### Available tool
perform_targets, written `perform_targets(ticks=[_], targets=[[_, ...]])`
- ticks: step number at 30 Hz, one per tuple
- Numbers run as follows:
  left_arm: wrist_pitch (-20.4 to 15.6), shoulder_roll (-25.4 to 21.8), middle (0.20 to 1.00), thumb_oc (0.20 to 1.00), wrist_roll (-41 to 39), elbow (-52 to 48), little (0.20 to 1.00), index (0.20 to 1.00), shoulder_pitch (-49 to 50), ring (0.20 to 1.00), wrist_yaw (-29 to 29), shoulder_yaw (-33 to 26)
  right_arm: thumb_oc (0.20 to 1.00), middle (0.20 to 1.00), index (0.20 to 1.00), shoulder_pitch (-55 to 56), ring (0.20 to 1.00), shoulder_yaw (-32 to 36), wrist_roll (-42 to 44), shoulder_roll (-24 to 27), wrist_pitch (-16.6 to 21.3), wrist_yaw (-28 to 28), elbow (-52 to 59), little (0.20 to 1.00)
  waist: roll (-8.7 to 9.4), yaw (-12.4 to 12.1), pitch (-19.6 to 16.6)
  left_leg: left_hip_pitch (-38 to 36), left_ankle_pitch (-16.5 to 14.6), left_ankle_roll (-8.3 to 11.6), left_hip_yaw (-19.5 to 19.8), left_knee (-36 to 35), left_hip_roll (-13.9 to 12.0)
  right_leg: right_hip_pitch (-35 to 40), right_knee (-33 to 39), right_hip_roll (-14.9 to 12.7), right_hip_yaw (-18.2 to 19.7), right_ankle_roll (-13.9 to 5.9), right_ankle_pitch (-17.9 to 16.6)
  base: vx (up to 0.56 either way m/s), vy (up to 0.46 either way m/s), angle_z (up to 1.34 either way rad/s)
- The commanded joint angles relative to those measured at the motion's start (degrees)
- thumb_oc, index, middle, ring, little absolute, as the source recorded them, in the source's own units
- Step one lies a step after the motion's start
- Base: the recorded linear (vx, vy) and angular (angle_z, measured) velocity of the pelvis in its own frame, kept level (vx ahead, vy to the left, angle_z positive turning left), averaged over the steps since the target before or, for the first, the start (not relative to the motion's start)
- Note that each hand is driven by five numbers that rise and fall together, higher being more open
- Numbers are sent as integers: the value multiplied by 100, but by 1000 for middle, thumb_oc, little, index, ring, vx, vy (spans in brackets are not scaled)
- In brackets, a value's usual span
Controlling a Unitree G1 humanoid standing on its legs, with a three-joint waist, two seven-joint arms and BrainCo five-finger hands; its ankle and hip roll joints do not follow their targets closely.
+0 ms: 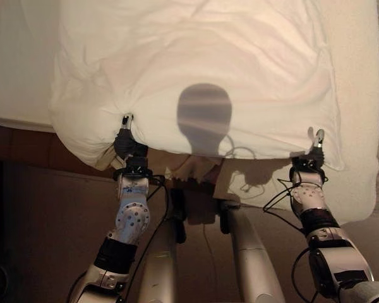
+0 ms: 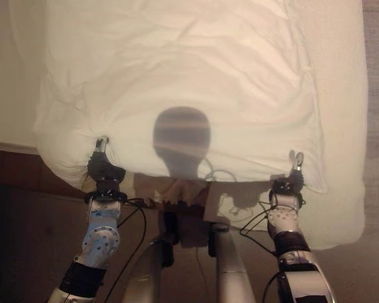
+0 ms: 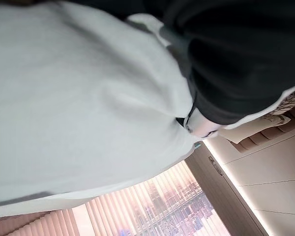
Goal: Make the bed
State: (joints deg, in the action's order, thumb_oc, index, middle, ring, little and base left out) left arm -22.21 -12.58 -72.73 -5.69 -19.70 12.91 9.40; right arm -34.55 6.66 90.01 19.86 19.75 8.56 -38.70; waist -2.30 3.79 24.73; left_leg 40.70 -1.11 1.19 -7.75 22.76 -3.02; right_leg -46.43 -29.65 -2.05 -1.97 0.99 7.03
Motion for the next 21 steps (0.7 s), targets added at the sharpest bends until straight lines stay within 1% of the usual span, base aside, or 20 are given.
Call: perform_targets(ticks=[1,2,3,4,5,8,9,14,18,21], targets=[[-434,-302,200,200,459,-815,200,200,170,200,-148,-682,1000,1000,1000,240,1000,252,-73,416,234,-54,213,1000,-152,64,-475,184,-104,179,34,189,-80,133,412,-74,222,-738,-534,0,0,0],[-435,-295,200,200,457,-804,200,200,178,200,-152,-677,1000,1000,1000,257,1000,235,-79,421,212,-91,229,1000,-147,67,-473,183,-103,176,39,189,-81,134,413,-69,222,-734,-534,0,0,0],[-435,-294,200,200,456,-803,200,200,180,200,-154,-677,950,950,950,261,950,234,-77,421,211,-96,229,950,-148,68,-474,182,-103,176,39,188,-81,135,414,-68,222,-734,-534,0,0,0],[-428,-279,200,200,446,-783,200,200,180,200,-171,-679,200,200,200,300,200,189,-85,407,177,-195,303,200,-145,75,-478,175,-98,175,38,173,-88,139,422,-69,217,-729,-533,0,0,0],[-417,-259,200,200,455,-747,200,200,167,200,-197,-657,200,200,200,319,200,143,-92,381,122,-340,330,200,-145,79,-478,177,-91,176,45,159,-82,136,434,-69,218,-732,-539,0,0,0],[-411,-246,200,200,459,-712,200,200,141,200,-213,-628,200,200,200,335,200,72,-142,378,18,-465,329,200,-146,81,-471,183,-76,176,60,146,-74,141,441,-68,215,-731,-544,0,0,0],[-397,-211,200,200,462,-691,200,200,145,200,-237,-611,200,200,200,358,200,15,-155,335,-52,-602,363,200,-146,76,-464,193,-69,168,65,148,-72,136,439,-68,209,-726,-549,0,0,0],[-381,-173,200,200,461,-634,200,200,107,200,-235,-580,200,200,200,458,200,-98,-219,240,-102,-737,535,200,-159,89,-483,214,-55,168,84,165,-65,125,419,-62,204,-711,-536,0,0,0],[-381,-111,200,200,449,-575,200,200,130,200,-228,-582,200,200,200,564,200,-127,-241,159,-75,-865,787,200,-167,109,-508,170,-26,163,94,56,-56,146,477,-56,198,-720,-546,0,0,0],[-384,-73,200,200,394,-468,200,200,137,200,-202,-585,200,200,200,640,200,-103,-256,90,50,-827,1040,200,-177,119,-517,142,8,174,97,8,-49,172,508,-40,194,-716,-557,0,0,0]])
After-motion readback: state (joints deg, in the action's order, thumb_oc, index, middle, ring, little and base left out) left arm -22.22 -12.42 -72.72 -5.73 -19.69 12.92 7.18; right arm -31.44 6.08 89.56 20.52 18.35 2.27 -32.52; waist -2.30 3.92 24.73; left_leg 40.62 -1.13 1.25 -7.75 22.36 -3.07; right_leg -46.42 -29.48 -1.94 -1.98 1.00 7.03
